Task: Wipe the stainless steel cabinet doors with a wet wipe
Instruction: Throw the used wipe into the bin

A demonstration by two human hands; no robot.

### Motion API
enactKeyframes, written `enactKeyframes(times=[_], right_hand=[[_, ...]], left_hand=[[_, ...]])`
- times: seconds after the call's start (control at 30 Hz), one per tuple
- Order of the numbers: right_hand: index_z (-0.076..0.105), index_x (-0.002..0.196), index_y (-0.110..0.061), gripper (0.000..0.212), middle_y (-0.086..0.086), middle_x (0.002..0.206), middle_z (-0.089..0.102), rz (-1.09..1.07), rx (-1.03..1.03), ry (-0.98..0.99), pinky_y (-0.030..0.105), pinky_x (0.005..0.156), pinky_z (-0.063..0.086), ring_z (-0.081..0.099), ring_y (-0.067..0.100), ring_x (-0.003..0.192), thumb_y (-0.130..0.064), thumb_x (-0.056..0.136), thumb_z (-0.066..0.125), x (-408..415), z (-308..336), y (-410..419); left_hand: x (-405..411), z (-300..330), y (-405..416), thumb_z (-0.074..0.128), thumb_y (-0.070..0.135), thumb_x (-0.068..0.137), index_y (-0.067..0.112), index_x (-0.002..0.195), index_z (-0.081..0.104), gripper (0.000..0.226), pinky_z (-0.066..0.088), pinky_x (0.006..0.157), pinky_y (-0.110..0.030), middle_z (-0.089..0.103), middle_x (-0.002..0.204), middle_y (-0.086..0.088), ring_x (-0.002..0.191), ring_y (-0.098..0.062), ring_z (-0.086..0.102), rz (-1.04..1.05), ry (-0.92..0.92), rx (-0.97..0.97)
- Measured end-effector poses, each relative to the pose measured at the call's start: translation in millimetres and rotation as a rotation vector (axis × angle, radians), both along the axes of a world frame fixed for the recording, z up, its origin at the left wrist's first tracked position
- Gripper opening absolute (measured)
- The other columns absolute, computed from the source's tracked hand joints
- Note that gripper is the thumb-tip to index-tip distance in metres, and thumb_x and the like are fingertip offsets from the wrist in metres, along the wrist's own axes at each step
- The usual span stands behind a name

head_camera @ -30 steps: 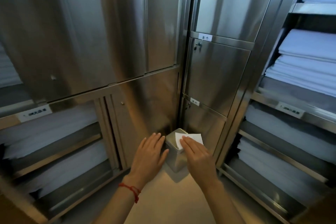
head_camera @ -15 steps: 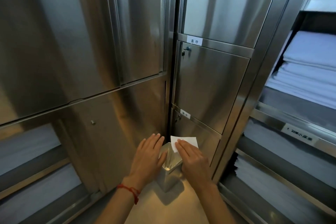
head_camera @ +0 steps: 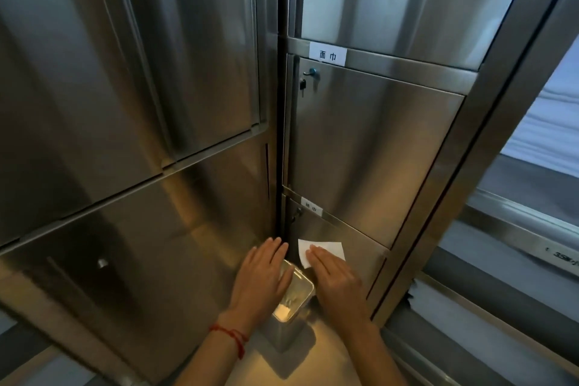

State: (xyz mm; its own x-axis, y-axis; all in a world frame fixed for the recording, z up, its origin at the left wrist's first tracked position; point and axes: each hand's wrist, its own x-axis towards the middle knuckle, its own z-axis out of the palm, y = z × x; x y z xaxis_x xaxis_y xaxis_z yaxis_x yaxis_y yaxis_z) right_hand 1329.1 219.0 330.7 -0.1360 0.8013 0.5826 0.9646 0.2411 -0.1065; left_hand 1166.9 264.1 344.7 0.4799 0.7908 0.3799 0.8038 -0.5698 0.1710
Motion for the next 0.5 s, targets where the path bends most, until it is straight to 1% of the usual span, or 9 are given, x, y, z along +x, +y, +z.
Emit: enactKeyframes(times=[0.03,0.1,0.2,0.3,0.5], right_hand=[[0.075,0.099,-0.008,0.070,0.007,0.100,0.073,-0.015,-0.007,-0.002,0.031,0.073,0.056,0.071,0.017,0.088,-0.032,0.036,0.097,-0.2,-3.7,12.0],[0.075,0.098,-0.009,0.070,0.006,0.100,0.073,-0.037,-0.023,-0.010,0.030,0.074,0.055,0.072,0.017,0.088,-0.030,0.035,0.097,-2.2,-10.7,35.5],[0.076,0.097,-0.010,0.070,0.005,0.099,0.073,-0.068,-0.049,0.007,0.030,0.072,0.056,0.072,0.017,0.087,-0.032,0.034,0.097,-7.9,-19.8,69.0],[0.076,0.098,-0.009,0.069,0.006,0.099,0.073,-0.091,-0.061,0.040,0.031,0.073,0.056,0.072,0.018,0.087,-0.032,0.037,0.096,-12.5,-30.2,97.6],[0.075,0.099,-0.009,0.067,0.006,0.101,0.073,-0.084,-0.115,0.025,0.031,0.075,0.056,0.071,0.018,0.089,-0.033,0.039,0.096,-11.5,-58.8,128.9]], left_hand=[[0.2,-4.0,14.7,0.012,0.044,0.101,0.015,0.106,0.071,0.066,0.045,0.086,-0.030,0.070,0.107,-0.002,0.098,-0.016,0.068,-0.016,0.007,-0.017],[-1.1,-10.5,43.6,0.007,0.045,0.101,0.016,0.106,0.072,0.071,0.048,0.085,-0.030,0.070,0.108,-0.001,0.099,-0.015,0.067,-0.045,0.005,-0.023],[-1.7,-17.7,83.5,0.007,0.046,0.101,0.017,0.105,0.072,0.071,0.052,0.081,-0.032,0.071,0.107,0.000,0.098,-0.014,0.068,-0.079,0.014,-0.048],[-2.3,-29.6,116.2,0.007,0.046,0.101,0.016,0.105,0.072,0.072,0.053,0.080,-0.033,0.071,0.107,-0.001,0.098,-0.015,0.068,-0.095,0.026,-0.068],[-3.2,-60.6,149.7,0.007,0.045,0.102,0.013,0.105,0.072,0.072,0.055,0.076,-0.035,0.071,0.107,-0.004,0.097,-0.018,0.068,-0.132,0.018,-0.134]])
